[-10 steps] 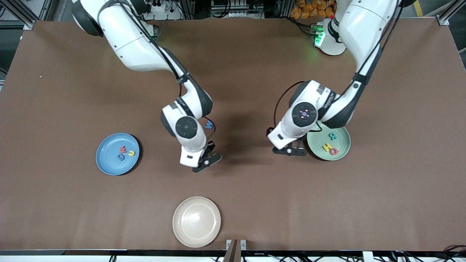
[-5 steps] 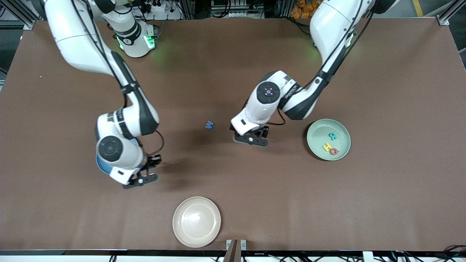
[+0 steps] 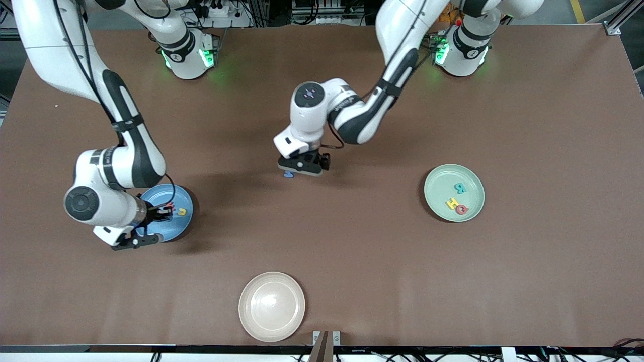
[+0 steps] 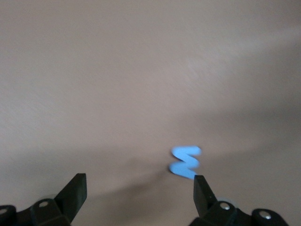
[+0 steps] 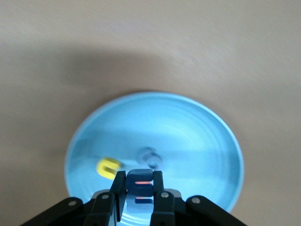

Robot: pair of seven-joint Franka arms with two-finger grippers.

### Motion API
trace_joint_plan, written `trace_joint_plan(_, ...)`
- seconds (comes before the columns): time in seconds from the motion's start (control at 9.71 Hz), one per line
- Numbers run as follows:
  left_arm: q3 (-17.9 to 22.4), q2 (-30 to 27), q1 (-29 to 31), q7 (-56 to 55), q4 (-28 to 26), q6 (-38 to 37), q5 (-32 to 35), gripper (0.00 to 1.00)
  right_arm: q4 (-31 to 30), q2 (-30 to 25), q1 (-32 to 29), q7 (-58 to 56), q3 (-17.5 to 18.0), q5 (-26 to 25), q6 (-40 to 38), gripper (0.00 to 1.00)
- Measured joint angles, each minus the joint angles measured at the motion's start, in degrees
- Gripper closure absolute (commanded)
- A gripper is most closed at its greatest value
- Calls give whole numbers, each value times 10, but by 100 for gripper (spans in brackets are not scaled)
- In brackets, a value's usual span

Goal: Sort upper and lower case letters into plates
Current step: 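Grasp the blue M with the left gripper while the right gripper releases e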

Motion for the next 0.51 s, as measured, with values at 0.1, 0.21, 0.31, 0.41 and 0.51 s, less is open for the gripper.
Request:
trace_joint_plan(0.1, 7, 9, -19, -19, 6, 1, 14, 0, -18, -9, -15, -1, 0, 0, 7, 100)
trace_joint_plan(0.21, 10, 19, -25, -23, 19, 3, 26, 0, -34, -14, -26, -1, 0, 0, 19, 100)
trace_joint_plan(0.31, 13, 34, -27, -23, 40, 10, 38, 0, -44, -17, -38, -1, 0, 0, 25, 90)
trace_joint_plan(0.41, 18, 54, -29, -23, 60, 27, 52, 0, -48, -18, -46, -1, 0, 0, 27, 30)
trace_joint_plan(0.51, 30, 75, -36, -23, 73, 55, 56, 0, -49, -18, -49, 0, 0, 0, 27, 0)
